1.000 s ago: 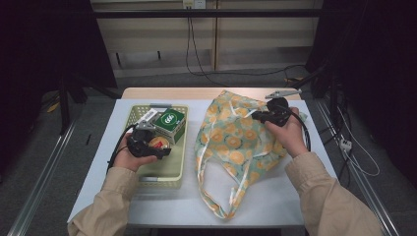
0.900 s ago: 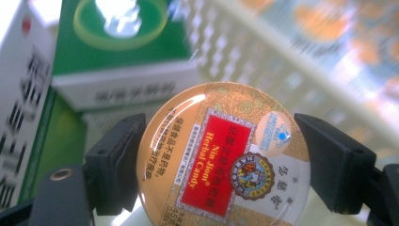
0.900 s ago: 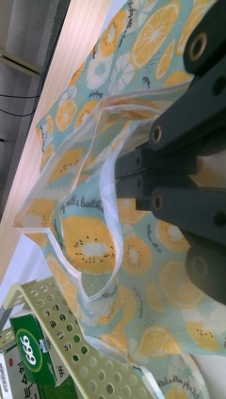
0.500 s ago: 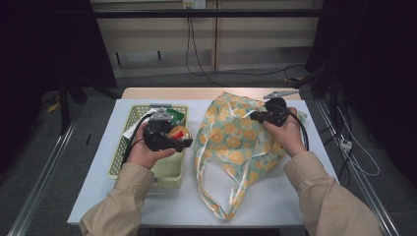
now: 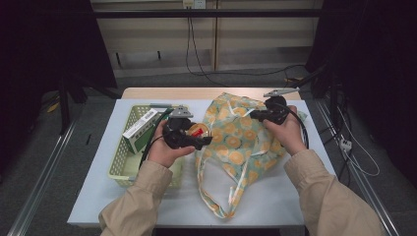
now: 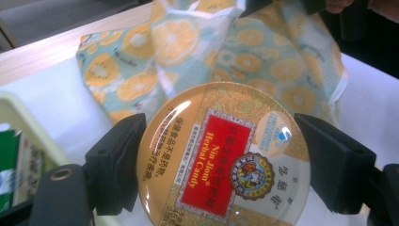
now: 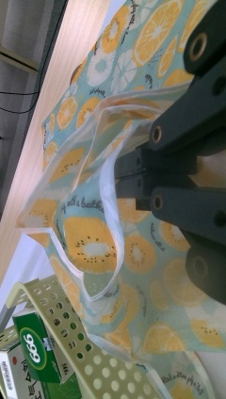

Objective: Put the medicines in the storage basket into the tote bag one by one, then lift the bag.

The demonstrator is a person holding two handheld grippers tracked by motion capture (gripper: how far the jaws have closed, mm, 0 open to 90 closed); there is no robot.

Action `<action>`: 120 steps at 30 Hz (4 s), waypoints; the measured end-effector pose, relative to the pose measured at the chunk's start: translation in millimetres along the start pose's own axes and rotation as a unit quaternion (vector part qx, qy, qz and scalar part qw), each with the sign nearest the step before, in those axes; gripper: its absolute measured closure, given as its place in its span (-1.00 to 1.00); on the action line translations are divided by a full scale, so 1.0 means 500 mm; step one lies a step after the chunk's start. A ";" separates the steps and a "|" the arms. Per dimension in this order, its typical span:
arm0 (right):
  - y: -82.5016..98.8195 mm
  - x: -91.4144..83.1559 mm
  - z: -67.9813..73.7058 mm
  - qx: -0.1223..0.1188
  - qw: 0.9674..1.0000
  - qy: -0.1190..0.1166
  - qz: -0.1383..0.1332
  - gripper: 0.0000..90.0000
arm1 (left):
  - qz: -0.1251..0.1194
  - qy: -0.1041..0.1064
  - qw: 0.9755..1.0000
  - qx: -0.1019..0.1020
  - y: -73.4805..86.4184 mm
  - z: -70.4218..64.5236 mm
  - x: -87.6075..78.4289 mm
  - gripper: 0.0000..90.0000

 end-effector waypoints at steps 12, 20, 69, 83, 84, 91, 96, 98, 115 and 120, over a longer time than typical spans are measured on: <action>-0.035 0.017 0.033 -0.003 1.000 -0.015 -0.005 1.00 | -0.008 0.009 1.000 0.002 -0.003 -0.008 0.009 -0.54; -0.049 0.026 0.046 -0.009 1.000 -0.022 -0.005 1.00 | -0.018 0.008 1.000 0.000 -0.004 -0.013 0.020 -0.54; -0.024 0.043 -0.012 0.002 0.999 -0.040 0.015 1.00 | -0.004 -0.020 1.000 0.008 -0.056 -0.029 0.281 -0.55; -0.022 0.033 -0.009 -0.005 0.999 -0.031 0.018 1.00 | 0.000 -0.031 0.999 -0.007 -0.064 -0.029 0.285 -0.78; -0.020 0.033 -0.009 -0.002 0.999 -0.029 0.018 1.00 | -0.001 -0.031 1.000 -0.001 -0.062 -0.030 0.274 -0.75; -0.009 0.031 -0.002 -0.004 0.999 -0.025 0.022 1.00 | 0.002 -0.034 0.999 -0.005 -0.048 -0.034 0.198 -0.80; -0.005 0.028 0.003 -0.006 0.999 -0.019 0.028 1.00 | -0.002 -0.039 0.999 -0.002 -0.047 -0.034 0.145 -0.79; -0.003 0.030 0.004 -0.007 0.999 -0.020 0.028 1.00 | -0.007 -0.038 0.999 -0.005 -0.047 -0.033 0.127 -0.79; 0.007 0.043 0.020 -0.010 0.999 -0.022 0.031 1.00 | -0.023 -0.085 0.995 -0.036 -0.038 0.050 -0.012 -0.80; 0.009 0.038 0.017 -0.008 0.999 -0.022 0.029 1.00 | -0.020 -0.106 0.994 -0.035 -0.031 0.083 -0.036 -0.80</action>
Point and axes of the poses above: each handheld gripper's, and its own axes: x roughly forward along the jaws, y roughly out of its underside, z roughly to its left, the point moved 1 cm from there along x, roughly forward along the jaws, and after that the axes turned 13 degrees about -x, right-handed, at the moved point
